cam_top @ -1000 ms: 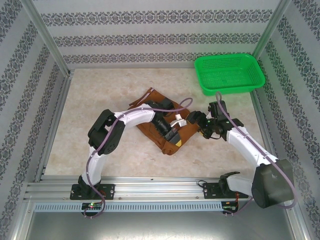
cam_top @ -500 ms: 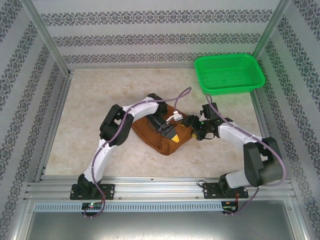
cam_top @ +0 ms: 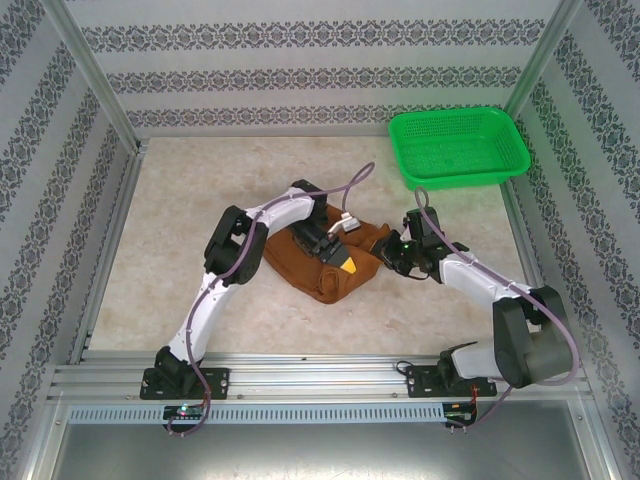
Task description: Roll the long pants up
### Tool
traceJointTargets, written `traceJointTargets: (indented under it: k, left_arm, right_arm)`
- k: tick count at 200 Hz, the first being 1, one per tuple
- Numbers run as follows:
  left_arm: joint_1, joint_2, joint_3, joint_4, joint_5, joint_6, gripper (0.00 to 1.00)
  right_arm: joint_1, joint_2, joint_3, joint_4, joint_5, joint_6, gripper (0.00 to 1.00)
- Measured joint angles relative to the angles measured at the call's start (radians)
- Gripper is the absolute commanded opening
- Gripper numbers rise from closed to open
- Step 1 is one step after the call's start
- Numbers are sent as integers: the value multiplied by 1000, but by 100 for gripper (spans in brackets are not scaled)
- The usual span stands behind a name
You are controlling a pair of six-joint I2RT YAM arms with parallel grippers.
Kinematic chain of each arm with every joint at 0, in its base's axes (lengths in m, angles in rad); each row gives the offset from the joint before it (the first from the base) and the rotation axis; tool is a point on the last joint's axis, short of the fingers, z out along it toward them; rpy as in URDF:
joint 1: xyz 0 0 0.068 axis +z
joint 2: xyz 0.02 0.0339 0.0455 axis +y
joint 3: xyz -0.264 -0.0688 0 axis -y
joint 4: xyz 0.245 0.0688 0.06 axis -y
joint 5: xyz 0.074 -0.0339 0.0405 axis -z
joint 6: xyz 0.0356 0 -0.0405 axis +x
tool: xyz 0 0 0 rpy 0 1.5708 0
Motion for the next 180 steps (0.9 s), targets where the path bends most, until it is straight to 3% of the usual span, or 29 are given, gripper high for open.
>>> traceJointTargets:
  k: [9,21,41,63,81,99,139,180]
  left_arm:
    - [15,19,33,1,-6,-24,0]
    - [37,6,10,111,-69,-187,1]
    - [51,-83,-110,390,-380,-439,2]
    - [58,3,168,394,-529,-573,1]
    - [62,54,328,393,-610,-605,0]
    - [63,44,356,398,-683,-625,0]
    - [64,-79,171,484,-769,-626,11]
    - [89,-224,-34,493,-687,-559,7]
  right_arm:
    - [0,2,0,15,9,2,0]
    - [0,14,2,36,12,4,0]
    - [21,59,2,60,-1,12,0]
    - [26,89,18,111,23,19,0]
    - [24,94,46,162,74,19,0]
    - [27,99,53,190,100,20,0]
    - [46,137,55,222,95,24,0]
    - [50,188,92,224,36,26,0]
